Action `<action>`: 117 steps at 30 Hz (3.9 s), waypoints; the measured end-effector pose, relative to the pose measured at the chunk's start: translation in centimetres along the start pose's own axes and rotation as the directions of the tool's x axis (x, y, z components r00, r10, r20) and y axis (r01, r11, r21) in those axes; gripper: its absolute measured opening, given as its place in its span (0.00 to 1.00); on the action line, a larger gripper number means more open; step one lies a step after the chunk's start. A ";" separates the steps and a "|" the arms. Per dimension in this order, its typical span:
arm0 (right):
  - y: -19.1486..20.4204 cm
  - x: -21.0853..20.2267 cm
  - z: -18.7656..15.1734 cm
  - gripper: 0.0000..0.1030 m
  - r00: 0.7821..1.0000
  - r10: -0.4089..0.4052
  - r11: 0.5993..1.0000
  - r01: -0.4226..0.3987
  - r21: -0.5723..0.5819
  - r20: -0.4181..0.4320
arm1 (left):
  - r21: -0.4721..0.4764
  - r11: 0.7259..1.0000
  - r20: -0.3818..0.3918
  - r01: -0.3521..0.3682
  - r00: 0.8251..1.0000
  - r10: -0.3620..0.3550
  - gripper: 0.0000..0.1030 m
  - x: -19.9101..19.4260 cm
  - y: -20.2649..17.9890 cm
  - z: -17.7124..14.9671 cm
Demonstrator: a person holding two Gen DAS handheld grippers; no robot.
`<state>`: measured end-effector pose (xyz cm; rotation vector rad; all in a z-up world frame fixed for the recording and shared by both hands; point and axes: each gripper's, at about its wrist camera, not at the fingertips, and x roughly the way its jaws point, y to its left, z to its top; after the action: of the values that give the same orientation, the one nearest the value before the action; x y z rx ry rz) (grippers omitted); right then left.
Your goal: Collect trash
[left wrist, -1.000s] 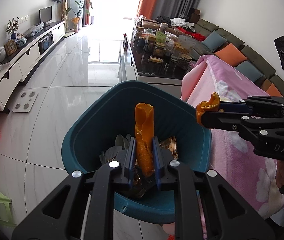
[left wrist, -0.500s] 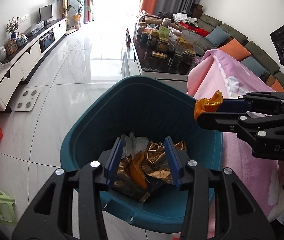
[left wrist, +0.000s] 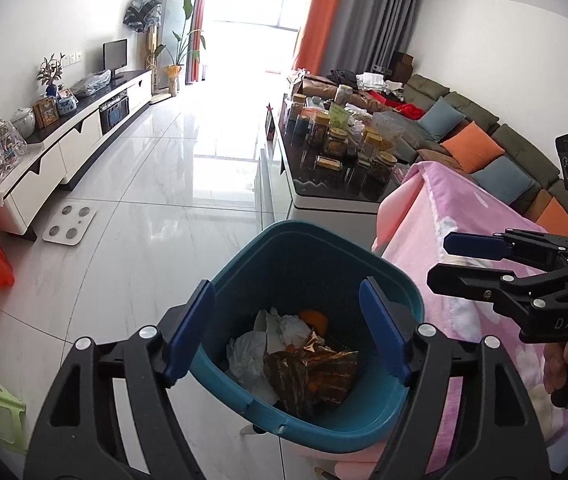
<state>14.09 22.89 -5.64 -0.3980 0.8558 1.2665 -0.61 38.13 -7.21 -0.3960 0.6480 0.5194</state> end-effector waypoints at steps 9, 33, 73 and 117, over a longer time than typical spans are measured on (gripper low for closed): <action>-1.1 -8.6 -3.1 0.75 0.971 -0.158 0.987 0.148 0.066 0.177 | 0.086 0.995 0.160 0.042 0.986 -0.056 0.94 -6.0 -5.0 1.0; -5.3 -25.7 -15.3 0.93 0.708 -0.616 0.783 0.504 0.363 0.346 | 0.378 0.904 0.260 0.200 0.914 -0.311 0.94 -14.0 -24.3 -2.5; 0.5 -30.1 -26.1 0.93 0.330 -0.883 0.469 0.653 0.594 0.335 | 0.433 0.849 0.321 0.303 0.828 -0.460 0.95 -17.0 -29.0 -10.3; 2.3 -29.1 -26.2 0.93 0.303 -0.893 0.444 0.711 0.546 0.332 | 0.425 0.852 0.347 0.306 0.814 -0.465 0.95 -17.5 -28.1 -11.0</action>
<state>1.48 -13.85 -0.24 -0.1152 0.1717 0.1860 -1.64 4.39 1.42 -0.0560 0.1938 0.0744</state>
